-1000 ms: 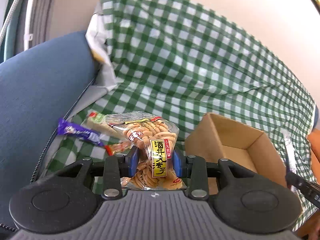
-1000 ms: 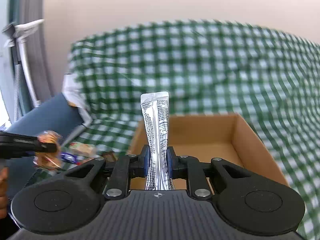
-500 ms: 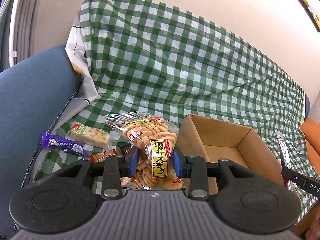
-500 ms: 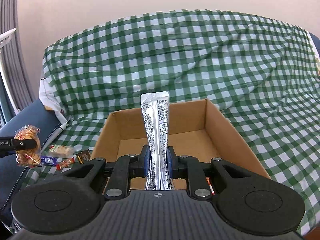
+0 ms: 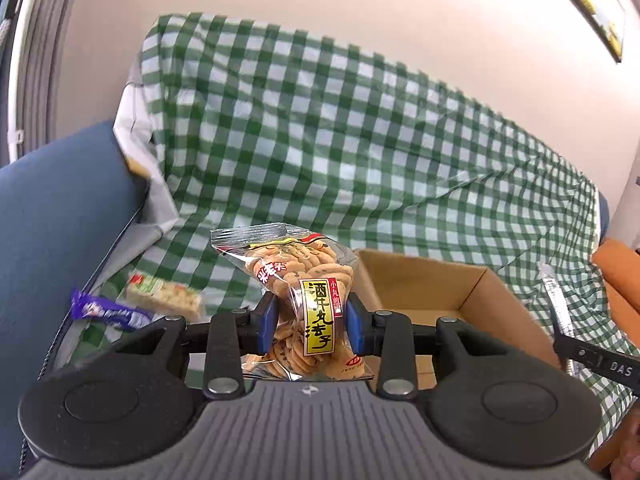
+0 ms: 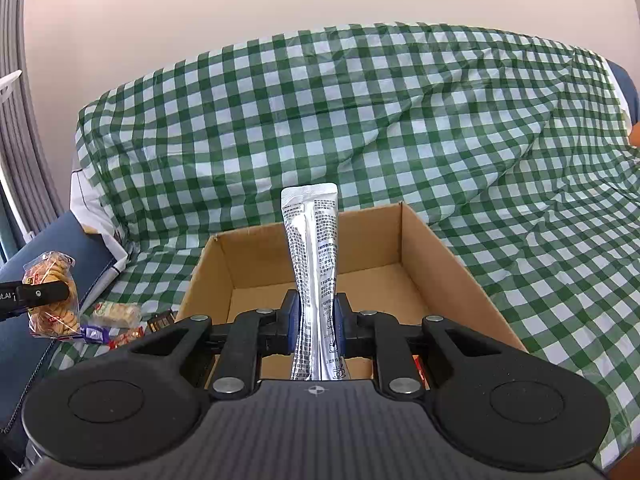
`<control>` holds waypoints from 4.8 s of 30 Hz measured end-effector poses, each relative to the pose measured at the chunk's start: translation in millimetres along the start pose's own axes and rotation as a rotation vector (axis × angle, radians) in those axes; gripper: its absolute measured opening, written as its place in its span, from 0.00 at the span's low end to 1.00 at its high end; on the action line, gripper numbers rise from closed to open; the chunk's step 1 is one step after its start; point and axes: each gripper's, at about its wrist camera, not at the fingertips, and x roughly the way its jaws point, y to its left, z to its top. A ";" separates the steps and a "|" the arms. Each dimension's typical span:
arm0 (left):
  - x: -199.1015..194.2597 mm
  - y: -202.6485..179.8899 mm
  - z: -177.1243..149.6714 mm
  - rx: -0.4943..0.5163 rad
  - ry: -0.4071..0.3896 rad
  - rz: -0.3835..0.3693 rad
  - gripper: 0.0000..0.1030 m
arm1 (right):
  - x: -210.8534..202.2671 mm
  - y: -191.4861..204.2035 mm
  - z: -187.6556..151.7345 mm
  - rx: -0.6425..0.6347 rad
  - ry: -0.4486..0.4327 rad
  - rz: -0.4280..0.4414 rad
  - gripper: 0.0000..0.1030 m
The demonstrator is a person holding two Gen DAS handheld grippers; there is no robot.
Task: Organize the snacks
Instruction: 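Lift the cracker bag with left tool while right tool lifts silver packet, then open both tools over the box to drop the cracker bag and silver packet, then move the left tool to the purple candy bar and grasp it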
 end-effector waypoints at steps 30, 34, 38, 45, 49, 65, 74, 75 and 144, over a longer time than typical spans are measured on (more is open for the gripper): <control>34.9 -121.6 -40.9 0.348 -0.094 -0.272 0.38 | 4.7 -6.4 -2.9 -0.107 -0.053 -0.151 0.18; 40.2 -124.3 -41.5 0.348 -0.091 -0.282 0.38 | 7.4 -7.1 -3.6 -0.110 -0.052 -0.166 0.18; 42.5 -127.0 -41.8 0.344 -0.088 -0.291 0.38 | 9.3 -6.4 -4.0 -0.114 -0.048 -0.176 0.18; 45.6 -127.3 -42.7 0.339 -0.070 -0.289 0.38 | 11.1 -6.5 -3.1 -0.120 -0.052 -0.186 0.18; 49.3 -128.0 -42.3 0.326 -0.061 -0.284 0.38 | 11.2 -6.2 -2.8 -0.121 -0.053 -0.188 0.18; 51.3 -127.1 -41.2 0.335 -0.041 -0.274 0.68 | 15.4 -9.1 -3.6 -0.102 -0.036 -0.240 0.61; 42.5 -111.6 -38.6 0.324 -0.045 -0.238 0.40 | 17.6 1.7 -1.6 -0.086 -0.060 -0.231 0.61; 42.3 -109.4 -38.1 0.328 -0.040 -0.227 0.32 | 17.3 4.1 -2.1 -0.085 -0.064 -0.227 0.61; 180.9 113.0 -55.9 0.827 0.485 0.461 0.19 | 15.9 79.5 -32.3 -0.335 -0.015 -0.064 0.34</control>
